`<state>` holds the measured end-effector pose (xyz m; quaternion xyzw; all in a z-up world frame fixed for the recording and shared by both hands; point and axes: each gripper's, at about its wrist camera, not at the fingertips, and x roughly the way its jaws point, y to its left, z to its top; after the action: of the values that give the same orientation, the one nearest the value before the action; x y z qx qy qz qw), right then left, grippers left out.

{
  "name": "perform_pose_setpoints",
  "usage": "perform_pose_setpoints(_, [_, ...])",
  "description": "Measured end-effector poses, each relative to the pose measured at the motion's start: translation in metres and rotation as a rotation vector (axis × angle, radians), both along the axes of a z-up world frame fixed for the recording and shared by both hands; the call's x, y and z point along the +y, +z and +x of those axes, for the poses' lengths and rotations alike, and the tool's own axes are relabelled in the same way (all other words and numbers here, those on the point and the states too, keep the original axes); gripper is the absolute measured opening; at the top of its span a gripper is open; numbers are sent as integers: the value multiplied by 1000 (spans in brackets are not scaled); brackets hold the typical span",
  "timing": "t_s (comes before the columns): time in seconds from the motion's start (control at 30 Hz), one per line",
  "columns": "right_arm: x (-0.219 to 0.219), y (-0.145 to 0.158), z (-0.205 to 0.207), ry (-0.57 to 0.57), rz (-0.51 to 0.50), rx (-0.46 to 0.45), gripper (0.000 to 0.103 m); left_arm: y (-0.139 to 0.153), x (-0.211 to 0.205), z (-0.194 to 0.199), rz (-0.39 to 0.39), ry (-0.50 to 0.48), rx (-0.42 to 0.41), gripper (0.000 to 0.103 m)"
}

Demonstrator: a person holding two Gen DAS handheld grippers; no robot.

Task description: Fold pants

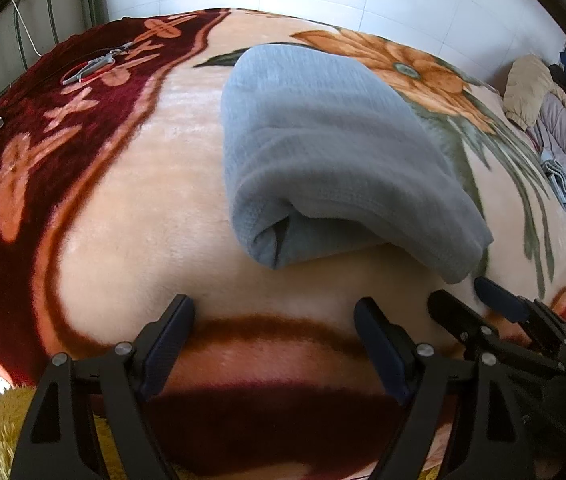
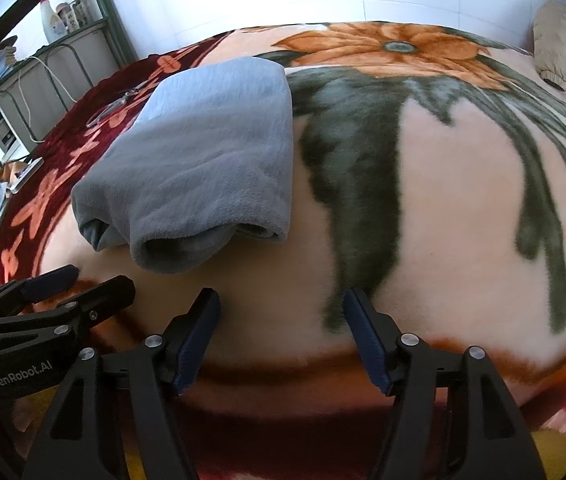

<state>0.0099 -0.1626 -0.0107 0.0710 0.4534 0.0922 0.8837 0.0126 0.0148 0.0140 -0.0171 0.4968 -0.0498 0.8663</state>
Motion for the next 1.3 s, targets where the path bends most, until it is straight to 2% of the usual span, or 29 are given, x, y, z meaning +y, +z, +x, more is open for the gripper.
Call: perform_pose_setpoints(1.3, [0, -1, 0, -1, 0, -1, 68, 0, 1, 0, -2, 0, 0, 86])
